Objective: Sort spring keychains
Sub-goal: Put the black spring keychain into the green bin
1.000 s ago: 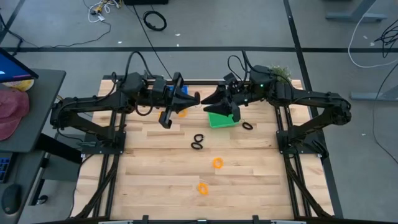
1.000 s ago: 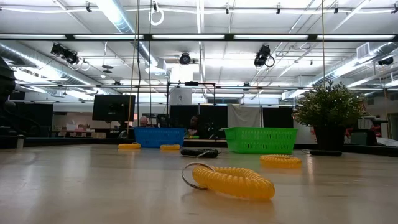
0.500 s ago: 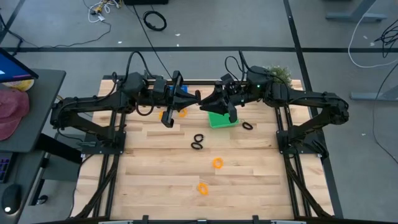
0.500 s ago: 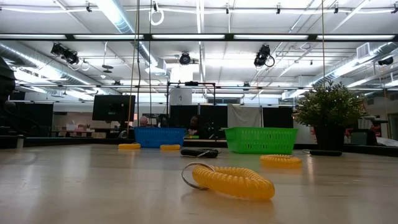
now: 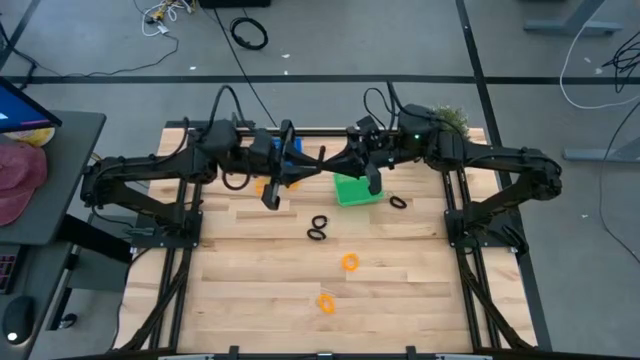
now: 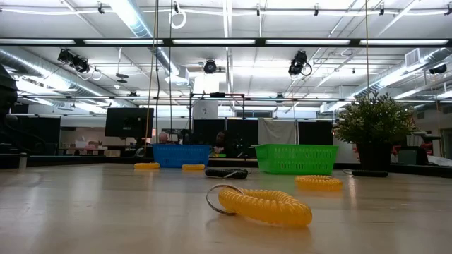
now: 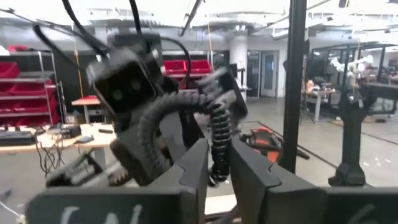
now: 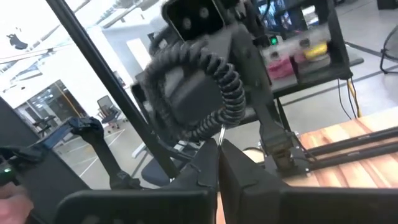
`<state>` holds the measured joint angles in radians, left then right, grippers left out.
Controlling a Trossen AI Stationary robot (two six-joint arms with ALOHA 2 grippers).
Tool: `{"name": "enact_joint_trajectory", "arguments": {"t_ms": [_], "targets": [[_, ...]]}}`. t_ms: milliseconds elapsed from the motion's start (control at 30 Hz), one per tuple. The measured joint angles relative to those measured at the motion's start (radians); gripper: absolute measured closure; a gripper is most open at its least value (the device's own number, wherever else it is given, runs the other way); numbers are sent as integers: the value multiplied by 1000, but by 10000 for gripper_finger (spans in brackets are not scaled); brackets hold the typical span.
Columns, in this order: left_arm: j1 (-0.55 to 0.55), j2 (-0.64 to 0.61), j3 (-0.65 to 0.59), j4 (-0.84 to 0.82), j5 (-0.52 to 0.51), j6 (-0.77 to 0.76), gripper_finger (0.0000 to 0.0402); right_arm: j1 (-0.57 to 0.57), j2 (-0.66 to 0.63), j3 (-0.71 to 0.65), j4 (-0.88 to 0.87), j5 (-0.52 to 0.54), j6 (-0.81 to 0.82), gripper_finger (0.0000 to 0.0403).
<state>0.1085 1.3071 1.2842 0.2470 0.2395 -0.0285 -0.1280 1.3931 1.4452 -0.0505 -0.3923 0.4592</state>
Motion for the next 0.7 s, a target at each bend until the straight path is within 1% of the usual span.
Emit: {"name": "enact_joint_trajectory", "arguments": {"t_ms": [133, 200, 333, 500, 600, 700], "targets": [[1, -11, 0, -43, -5, 2, 301, 0, -21, 0, -29, 15, 0, 401], [2, -25, 0, -82, -33, 10, 287, 1, -39, 0, -53, 19, 0, 402], [2, -76, -2, -207, -137, 35, 271, 2, -81, 1, -115, 43, -8, 402], [2, -151, 0, -328, -264, 73, 267, 2, -132, 1, -194, 91, -8, 402], [2, -190, -1, -408, -349, 74, 270, 2, -161, 1, -257, 146, -9, 403], [2, -223, -2, -491, -417, 58, 273, 1, -176, 1, -352, 259, -24, 403]]}}
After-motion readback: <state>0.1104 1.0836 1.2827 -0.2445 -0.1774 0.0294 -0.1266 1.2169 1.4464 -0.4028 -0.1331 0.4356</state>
